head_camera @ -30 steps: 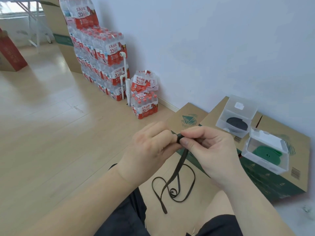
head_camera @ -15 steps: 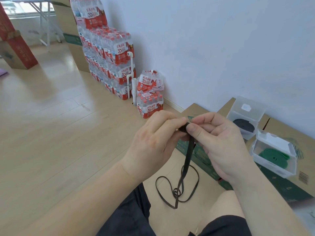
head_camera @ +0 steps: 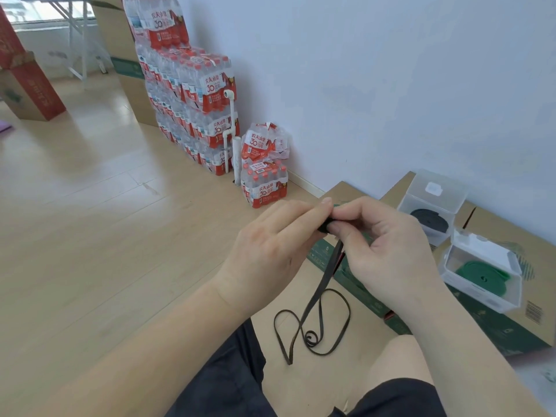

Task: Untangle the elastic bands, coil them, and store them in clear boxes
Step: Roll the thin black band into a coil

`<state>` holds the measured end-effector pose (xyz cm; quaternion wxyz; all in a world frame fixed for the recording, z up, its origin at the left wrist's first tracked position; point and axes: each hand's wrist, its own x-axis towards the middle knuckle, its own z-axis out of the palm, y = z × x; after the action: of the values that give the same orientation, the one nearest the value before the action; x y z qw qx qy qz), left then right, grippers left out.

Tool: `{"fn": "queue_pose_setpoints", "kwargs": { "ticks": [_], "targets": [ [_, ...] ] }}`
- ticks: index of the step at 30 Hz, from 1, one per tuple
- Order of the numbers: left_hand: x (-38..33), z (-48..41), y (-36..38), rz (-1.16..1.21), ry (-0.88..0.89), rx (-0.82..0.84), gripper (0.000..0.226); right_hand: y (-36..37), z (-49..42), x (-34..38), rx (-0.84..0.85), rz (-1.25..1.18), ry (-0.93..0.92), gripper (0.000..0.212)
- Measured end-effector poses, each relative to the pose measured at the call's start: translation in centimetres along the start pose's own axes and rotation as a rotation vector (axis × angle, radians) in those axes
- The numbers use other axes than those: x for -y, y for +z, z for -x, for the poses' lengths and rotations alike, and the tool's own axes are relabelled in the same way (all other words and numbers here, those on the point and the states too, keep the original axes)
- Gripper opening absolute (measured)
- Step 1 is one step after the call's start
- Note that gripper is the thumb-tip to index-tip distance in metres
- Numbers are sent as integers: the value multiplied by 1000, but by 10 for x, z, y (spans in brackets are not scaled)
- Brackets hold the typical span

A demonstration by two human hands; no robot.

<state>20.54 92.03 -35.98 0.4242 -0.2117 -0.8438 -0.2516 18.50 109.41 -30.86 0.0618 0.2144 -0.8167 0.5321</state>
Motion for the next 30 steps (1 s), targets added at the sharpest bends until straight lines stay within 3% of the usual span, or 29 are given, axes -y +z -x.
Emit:
{"fn": "queue_pose_setpoints", "kwargs": {
  "ticks": [8, 12, 14, 18, 23, 27, 30],
  "targets": [
    [1, 3, 0, 2, -56, -67, 18, 9, 2, 8, -132, -394, 198, 18],
    [2, 3, 0, -13, -91, -69, 15, 12, 6, 4, -94, -489, 160, 21],
    [3, 6, 1, -38, -113, -32, 18, 13, 6, -2, -78, -341, 93, 26],
    [7, 7, 0, 27, -123, 97, 16, 8, 1, -12, -44, 175, -181, 22],
    [-2, -3, -6, 306, -356, 134, 49, 5, -3, -17, 7, 348, -375, 17],
    [-9, -11, -11, 568, -548, 40, 43, 8, -1, -8, -98, -78, 12, 25],
    [-15, -13, -10, 695, -651, -44, 35, 15, 2, -7, -166, -357, 121, 24]
  ]
}}
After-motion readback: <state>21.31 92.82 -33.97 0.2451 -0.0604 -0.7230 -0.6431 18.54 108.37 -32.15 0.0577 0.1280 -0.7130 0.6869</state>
